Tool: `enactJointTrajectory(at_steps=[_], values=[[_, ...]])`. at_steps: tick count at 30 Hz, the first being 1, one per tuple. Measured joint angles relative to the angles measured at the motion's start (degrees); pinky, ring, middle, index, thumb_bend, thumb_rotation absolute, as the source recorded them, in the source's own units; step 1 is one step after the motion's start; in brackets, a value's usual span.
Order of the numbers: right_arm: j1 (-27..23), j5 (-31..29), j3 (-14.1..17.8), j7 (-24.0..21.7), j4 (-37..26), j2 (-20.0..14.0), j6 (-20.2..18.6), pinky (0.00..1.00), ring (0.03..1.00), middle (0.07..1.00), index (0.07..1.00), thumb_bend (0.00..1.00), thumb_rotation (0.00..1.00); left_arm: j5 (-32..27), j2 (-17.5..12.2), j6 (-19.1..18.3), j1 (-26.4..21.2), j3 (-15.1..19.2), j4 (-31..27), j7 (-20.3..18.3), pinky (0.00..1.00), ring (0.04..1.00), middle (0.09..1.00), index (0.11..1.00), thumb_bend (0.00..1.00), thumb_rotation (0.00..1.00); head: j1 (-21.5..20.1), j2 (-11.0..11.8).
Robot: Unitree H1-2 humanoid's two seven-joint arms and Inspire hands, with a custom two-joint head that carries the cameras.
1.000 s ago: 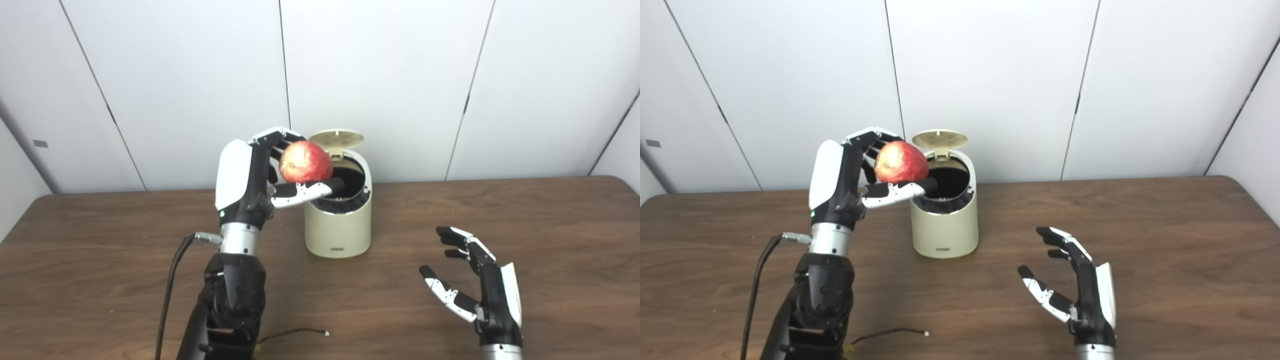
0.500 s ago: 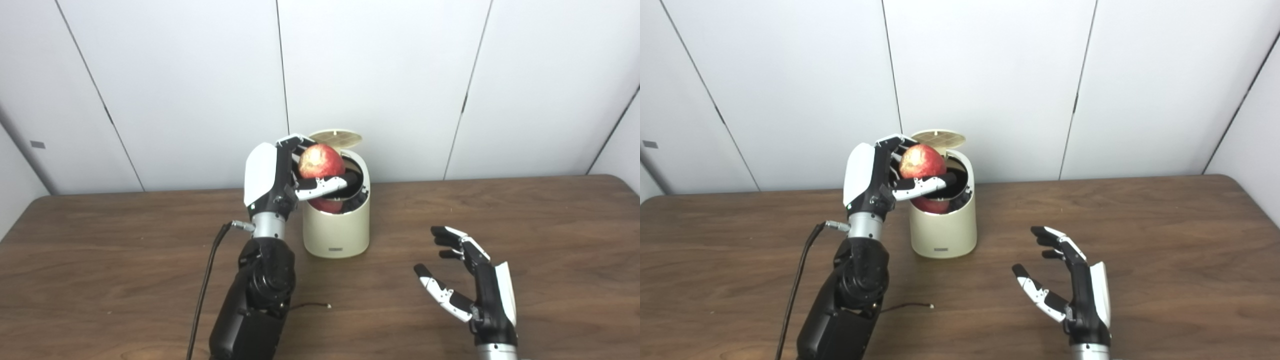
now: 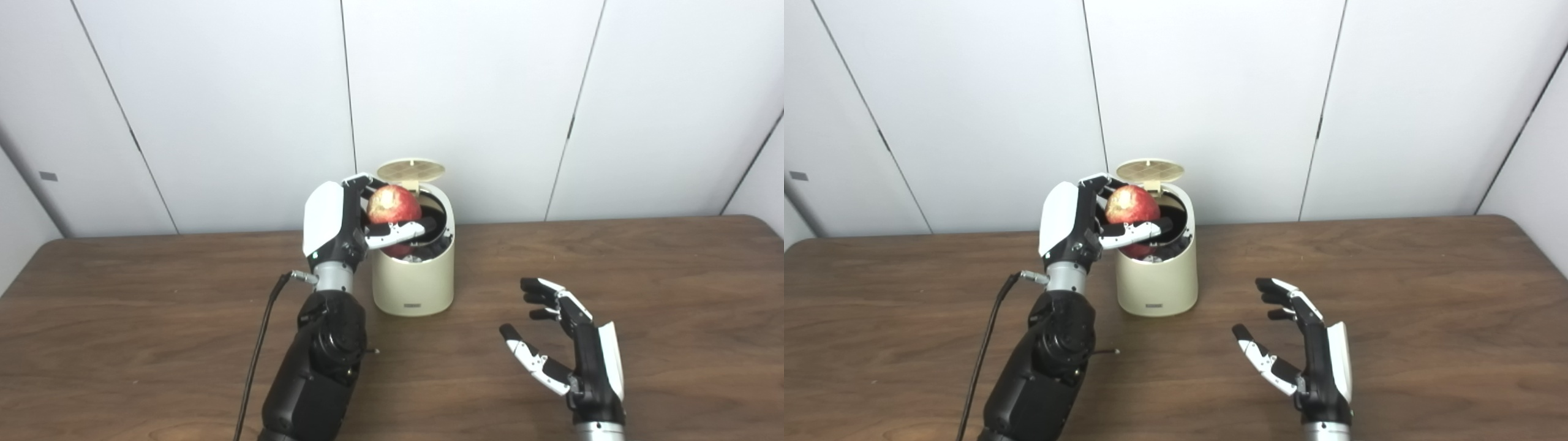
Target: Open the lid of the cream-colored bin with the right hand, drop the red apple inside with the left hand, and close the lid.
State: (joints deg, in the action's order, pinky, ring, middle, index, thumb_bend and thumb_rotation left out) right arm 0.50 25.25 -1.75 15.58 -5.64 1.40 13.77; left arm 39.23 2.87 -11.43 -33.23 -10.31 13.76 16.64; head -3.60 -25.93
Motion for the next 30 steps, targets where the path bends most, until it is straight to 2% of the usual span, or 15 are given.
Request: enactJointTrajectory(at_steps=[4,6,7,8,9,10,15,23,27,30], values=[[0.0,0.02,0.0,0.08,0.01,0.0,0.0,0.59,0.695,0.724,0.701,0.26,0.16,-0.72,-0.59,0.33,0.0,-0.48,0.05,-0.24,0.13,0.211,0.458,0.531,0.52,0.0,0.0,0.0],[0.0,0.07,-0.02,0.15,0.01,0.0,0.01,0.59,0.694,0.723,0.699,0.26,0.16,-0.85,-1.04,0.3,-0.06,-0.88,0.03,-1.02,0.13,0.204,0.471,0.597,0.55,0.0,-0.09,0.0],[-0.01,0.09,-0.04,0.16,0.01,-0.01,0.01,0.59,0.694,0.722,0.7,0.26,0.16,-0.87,-1.27,0.27,-0.12,-1.13,-0.01,-1.5,0.13,0.207,0.433,0.611,0.77,0.1,-0.09,0.0],[0.0,0.11,-0.05,0.17,0.0,-0.01,0.01,0.59,0.694,0.722,0.7,0.26,0.16,-0.89,-1.51,0.22,-0.21,-1.37,-0.06,-1.81,0.13,0.203,0.386,0.623,0.88,0.16,-0.09,0.0],[0.0,0.13,-0.06,0.17,0.0,-0.01,0.01,0.59,0.694,0.722,0.7,0.26,0.16,-0.96,-1.71,0.11,-0.34,-1.57,-0.11,-2.33,0.12,0.19,0.339,0.642,0.95,0.21,-0.09,0.0],[0.0,0.13,-0.07,0.17,0.0,-0.01,0.01,0.59,0.694,0.722,0.699,0.26,0.16,-1.17,-1.92,-0.13,-0.51,-1.7,-0.28,-3.14,0.11,0.174,0.304,0.653,0.98,0.24,-0.09,0.0],[0.0,0.12,-0.16,0.17,0.0,0.01,0.01,0.59,0.696,0.722,0.697,0.26,0.16,-1.72,-2.36,-2.0,-1.18,-2.07,-0.83,-6.0,0.08,0.123,0.181,0.695,1.0,0.32,-0.09,0.0],[0.02,0.17,-0.23,0.17,0.0,0.0,0.01,0.59,0.696,0.723,0.697,0.26,0.16,-2.95,-2.71,-3.66,-1.14,-2.47,-2.03,-8.4,0.07,0.11,0.166,0.754,1.0,0.34,-0.09,0.09],[0.02,0.16,-0.27,0.16,-0.01,0.0,0.0,0.58,0.691,0.723,0.699,0.26,0.18,-3.19,-2.92,-4.03,-1.14,-2.62,-2.36,-9.31,0.08,0.131,0.271,0.767,1.0,0.35,-0.17,0.09],[0.02,0.16,-0.28,0.15,0.0,0.0,0.01,0.58,0.692,0.723,0.698,0.26,0.19,-3.23,-3.05,-4.43,-1.14,-2.8,-2.57,-9.82,0.06,0.101,0.195,0.772,1.0,0.36,-0.17,0.09]])
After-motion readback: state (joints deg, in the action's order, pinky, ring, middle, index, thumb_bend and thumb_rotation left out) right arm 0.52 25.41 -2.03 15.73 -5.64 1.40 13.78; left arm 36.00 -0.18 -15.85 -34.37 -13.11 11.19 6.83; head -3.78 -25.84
